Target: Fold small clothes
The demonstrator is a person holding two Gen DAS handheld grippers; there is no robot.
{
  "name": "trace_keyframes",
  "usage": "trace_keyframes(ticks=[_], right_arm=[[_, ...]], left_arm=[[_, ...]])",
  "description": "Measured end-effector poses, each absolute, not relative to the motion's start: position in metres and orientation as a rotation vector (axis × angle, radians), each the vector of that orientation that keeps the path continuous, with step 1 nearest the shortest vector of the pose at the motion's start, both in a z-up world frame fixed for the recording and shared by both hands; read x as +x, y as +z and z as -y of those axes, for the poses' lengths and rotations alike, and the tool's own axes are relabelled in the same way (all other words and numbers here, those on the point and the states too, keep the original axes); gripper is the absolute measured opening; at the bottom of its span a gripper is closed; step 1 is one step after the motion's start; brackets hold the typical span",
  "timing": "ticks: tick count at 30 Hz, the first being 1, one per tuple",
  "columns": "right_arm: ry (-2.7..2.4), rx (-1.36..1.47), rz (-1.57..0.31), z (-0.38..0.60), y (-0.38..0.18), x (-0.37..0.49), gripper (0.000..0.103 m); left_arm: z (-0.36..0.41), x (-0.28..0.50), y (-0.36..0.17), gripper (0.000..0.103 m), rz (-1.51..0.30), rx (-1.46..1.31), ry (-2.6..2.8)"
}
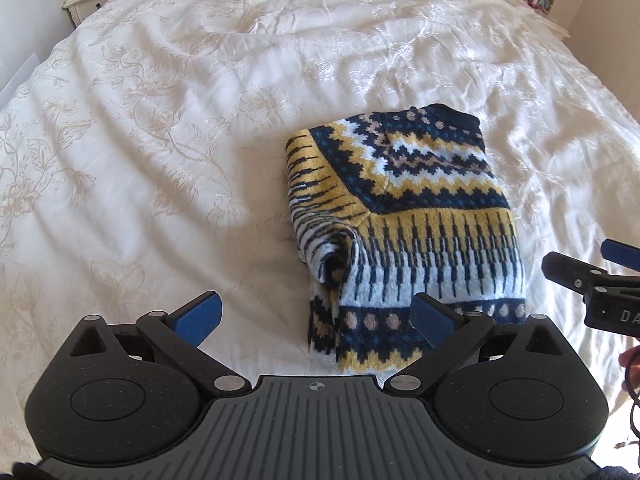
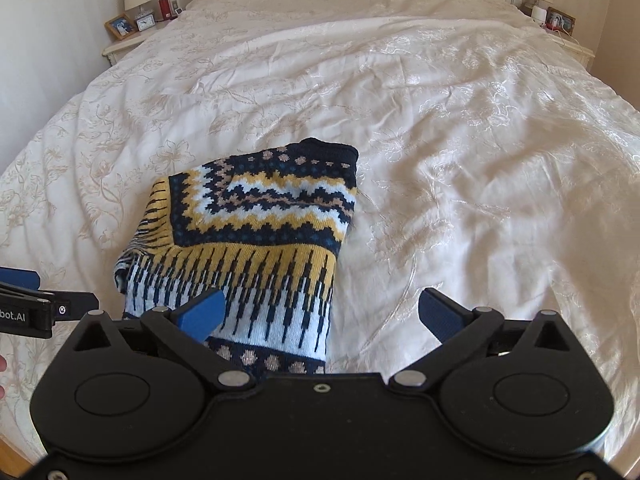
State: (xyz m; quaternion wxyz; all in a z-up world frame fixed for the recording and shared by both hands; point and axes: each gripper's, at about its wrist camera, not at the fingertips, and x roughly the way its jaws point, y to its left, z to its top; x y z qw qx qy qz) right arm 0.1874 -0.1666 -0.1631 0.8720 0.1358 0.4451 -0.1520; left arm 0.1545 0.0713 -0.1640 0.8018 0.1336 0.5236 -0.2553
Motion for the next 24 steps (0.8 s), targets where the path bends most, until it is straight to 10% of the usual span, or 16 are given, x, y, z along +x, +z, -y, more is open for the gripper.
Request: trace_keyframes(ticks=[24], right_arm=[[-0.340,0.312,-0.845,0.144,-0.107,0.094,0.102]], left_arm=[[-0.078,0.040,-0.093,0.100,-0.962,0.363,-0.409]])
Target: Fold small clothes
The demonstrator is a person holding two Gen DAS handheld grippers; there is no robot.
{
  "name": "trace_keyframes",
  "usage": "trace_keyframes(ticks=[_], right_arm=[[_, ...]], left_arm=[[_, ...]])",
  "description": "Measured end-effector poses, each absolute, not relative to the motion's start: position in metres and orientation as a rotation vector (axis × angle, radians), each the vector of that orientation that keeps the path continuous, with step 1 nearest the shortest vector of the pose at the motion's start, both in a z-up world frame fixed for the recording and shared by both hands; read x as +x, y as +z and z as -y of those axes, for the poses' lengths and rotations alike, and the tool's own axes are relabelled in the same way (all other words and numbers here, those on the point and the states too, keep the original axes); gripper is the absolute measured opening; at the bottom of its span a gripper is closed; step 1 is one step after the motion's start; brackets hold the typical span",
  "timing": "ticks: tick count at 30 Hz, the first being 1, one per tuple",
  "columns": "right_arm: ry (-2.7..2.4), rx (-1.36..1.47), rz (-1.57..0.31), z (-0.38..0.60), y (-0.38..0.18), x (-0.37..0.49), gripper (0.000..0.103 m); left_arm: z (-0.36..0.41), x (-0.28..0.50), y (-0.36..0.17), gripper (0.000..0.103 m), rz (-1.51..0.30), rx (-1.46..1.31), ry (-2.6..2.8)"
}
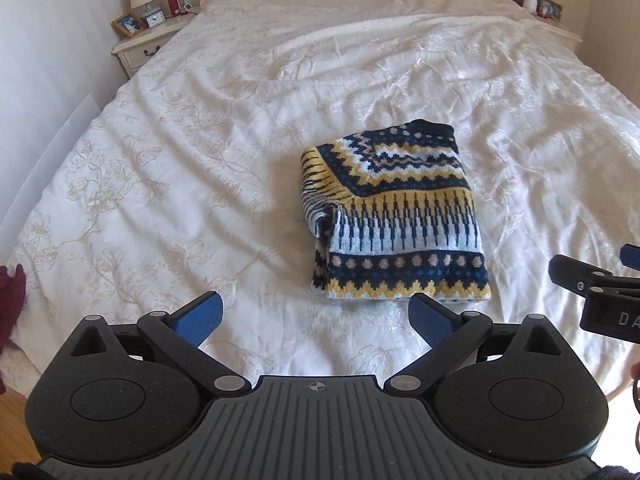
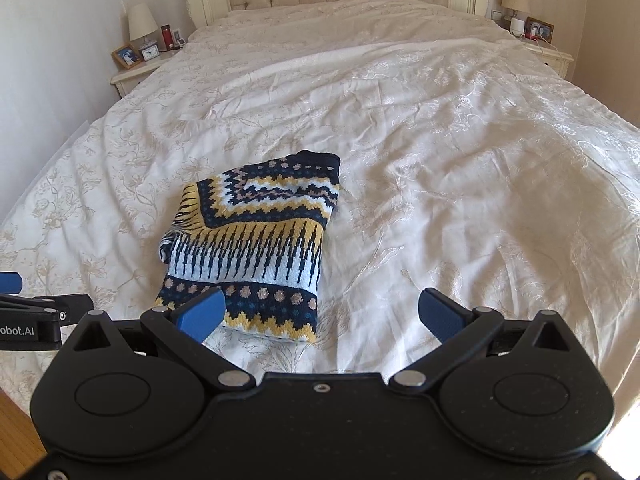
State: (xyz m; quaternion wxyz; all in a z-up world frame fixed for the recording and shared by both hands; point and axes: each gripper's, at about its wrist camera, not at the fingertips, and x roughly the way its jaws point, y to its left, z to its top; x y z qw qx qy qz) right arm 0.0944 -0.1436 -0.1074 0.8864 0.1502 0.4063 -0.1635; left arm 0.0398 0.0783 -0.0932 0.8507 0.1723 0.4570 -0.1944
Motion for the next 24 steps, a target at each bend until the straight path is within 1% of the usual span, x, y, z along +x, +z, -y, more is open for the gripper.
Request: trace_keyframes(ticks=[7,24], right_arm=[[-0.358,0.313,-0.831,0.138,-0.098,0.082,0.102],[-0.377,0.278,-0.848,0.126,-0.090,0.074,0.102]], left_arm=[[-0.088,0.029,-0.084,0.100,-0.970,0.284,-0.433],[-0.097,0.016,-0.096,0.100,-1.024,0.287,-0.425]])
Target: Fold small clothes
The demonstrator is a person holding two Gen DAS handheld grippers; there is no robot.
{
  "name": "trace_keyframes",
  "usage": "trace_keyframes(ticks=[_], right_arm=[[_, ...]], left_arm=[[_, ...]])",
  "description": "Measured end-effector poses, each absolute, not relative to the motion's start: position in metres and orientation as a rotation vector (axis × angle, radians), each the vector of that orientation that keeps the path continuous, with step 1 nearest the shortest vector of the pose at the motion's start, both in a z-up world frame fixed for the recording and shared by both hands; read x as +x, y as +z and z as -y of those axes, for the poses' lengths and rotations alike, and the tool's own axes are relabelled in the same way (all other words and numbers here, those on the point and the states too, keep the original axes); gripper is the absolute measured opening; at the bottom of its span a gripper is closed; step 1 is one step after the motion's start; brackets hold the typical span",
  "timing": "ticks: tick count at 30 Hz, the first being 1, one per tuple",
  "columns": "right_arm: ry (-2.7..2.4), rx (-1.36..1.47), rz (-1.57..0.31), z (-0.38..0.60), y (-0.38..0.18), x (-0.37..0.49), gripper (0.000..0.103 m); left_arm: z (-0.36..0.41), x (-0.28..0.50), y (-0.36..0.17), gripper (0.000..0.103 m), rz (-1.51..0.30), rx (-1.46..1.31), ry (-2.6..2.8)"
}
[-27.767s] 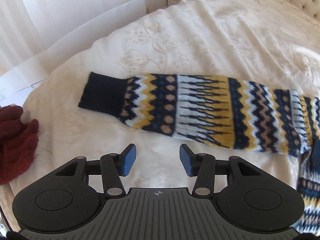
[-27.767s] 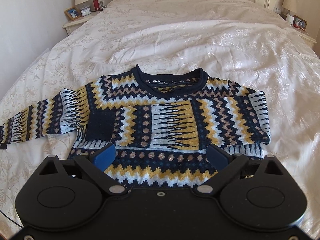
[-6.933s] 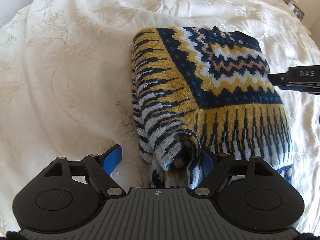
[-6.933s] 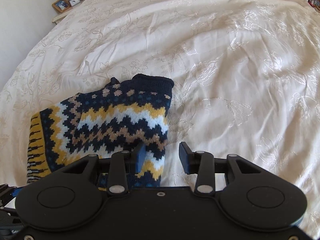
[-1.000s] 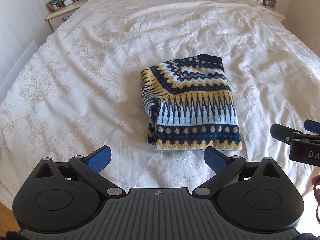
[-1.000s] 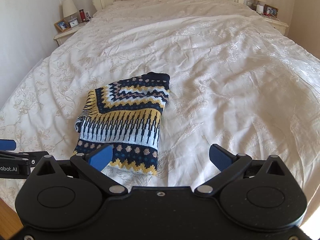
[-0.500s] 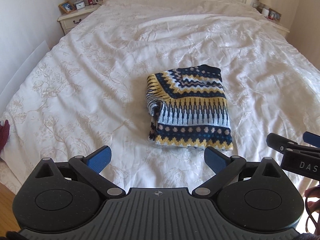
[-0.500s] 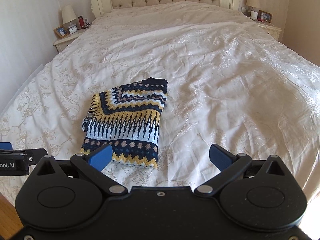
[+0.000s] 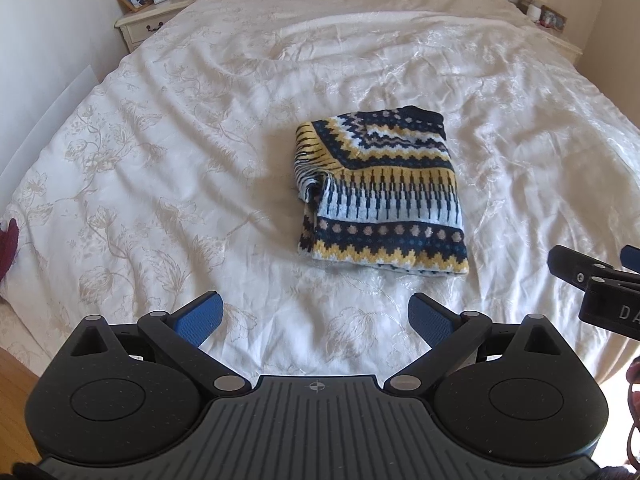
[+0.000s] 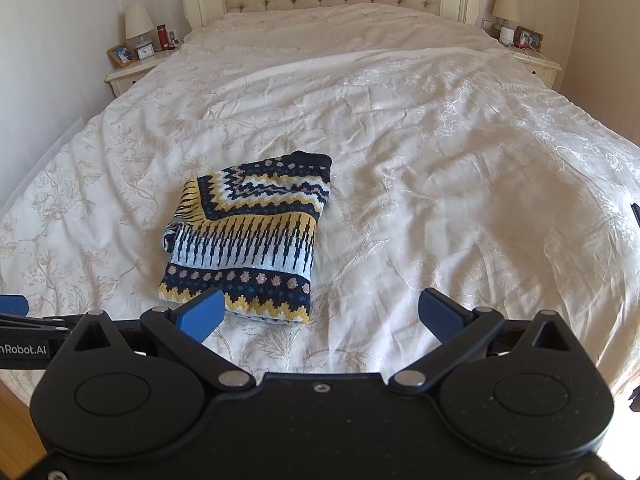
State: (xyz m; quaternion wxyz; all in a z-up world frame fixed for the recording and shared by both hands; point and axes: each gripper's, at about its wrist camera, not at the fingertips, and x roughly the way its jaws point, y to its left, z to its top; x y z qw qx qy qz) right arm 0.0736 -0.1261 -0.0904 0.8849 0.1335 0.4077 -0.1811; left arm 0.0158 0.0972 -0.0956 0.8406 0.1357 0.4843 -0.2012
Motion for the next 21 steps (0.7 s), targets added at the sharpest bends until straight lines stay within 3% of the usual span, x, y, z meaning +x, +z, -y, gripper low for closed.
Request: trace_keyframes(ticks=[21], right_arm=[[-0.365,0.289,-0.888,0.1289,-0.0982,0.0770,0.102]], left_arm=[[-0.0968,0.0155,-0.1014,0.100,-1.059,0.299,-0.406]])
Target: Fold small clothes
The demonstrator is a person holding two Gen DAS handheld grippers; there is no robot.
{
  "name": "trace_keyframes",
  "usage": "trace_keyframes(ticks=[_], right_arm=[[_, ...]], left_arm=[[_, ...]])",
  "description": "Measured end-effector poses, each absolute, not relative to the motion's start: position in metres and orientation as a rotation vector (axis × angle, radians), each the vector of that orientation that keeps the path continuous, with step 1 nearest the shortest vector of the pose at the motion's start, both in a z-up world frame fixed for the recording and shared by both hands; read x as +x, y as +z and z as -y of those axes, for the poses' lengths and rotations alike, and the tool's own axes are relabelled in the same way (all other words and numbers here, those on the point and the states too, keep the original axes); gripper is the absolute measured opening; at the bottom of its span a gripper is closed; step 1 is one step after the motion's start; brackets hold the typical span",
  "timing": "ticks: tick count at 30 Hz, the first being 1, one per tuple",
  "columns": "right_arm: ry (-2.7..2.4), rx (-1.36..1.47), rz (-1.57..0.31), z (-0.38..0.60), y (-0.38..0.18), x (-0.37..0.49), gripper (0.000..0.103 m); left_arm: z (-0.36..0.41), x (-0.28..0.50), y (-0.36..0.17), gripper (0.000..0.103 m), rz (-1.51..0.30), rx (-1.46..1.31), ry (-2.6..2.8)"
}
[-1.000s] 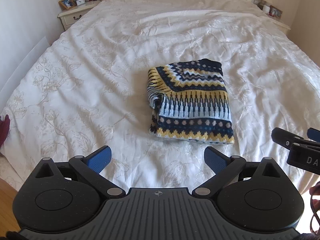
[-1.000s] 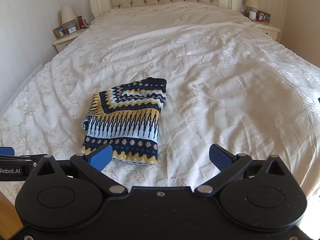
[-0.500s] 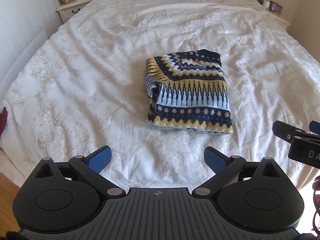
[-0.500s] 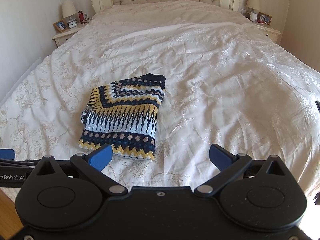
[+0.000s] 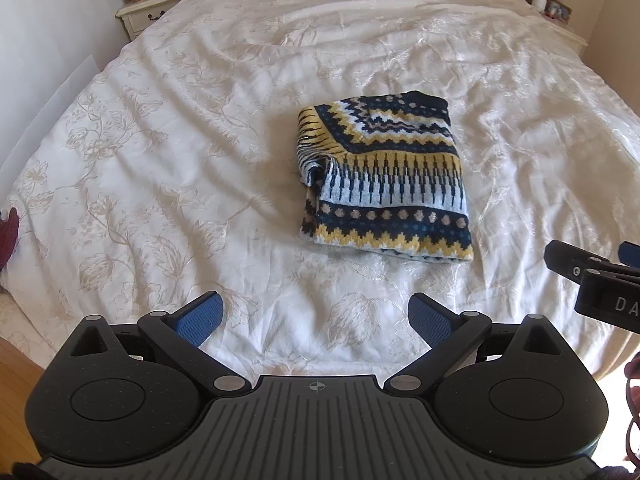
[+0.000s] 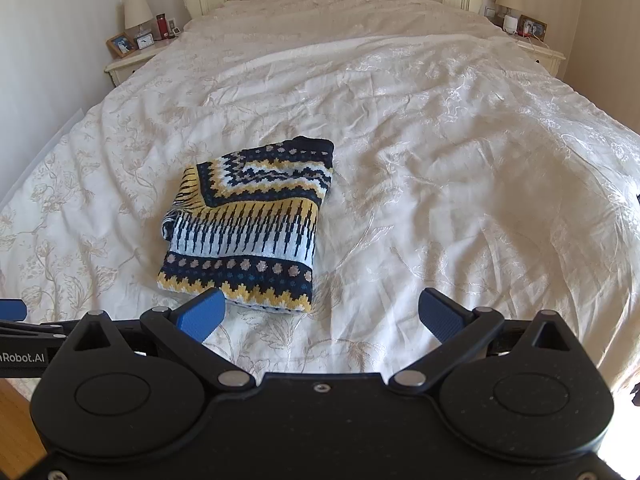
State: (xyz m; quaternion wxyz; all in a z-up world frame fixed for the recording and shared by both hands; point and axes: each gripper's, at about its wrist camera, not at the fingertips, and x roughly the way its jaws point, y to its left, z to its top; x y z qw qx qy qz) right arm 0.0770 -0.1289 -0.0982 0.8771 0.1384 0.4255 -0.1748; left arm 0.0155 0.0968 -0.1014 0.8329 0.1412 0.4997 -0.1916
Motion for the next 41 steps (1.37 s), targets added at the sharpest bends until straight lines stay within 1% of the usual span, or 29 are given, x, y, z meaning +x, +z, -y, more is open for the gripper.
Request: trace_keyframes(ticks=[41], right_arm=[[-0.336,0.313,-0.918,0.135,-0.111,0.087,0.102]], left_arm=[[-0.094,0.024,-0.099,0.100,-1.071,0.260,-0.339]])
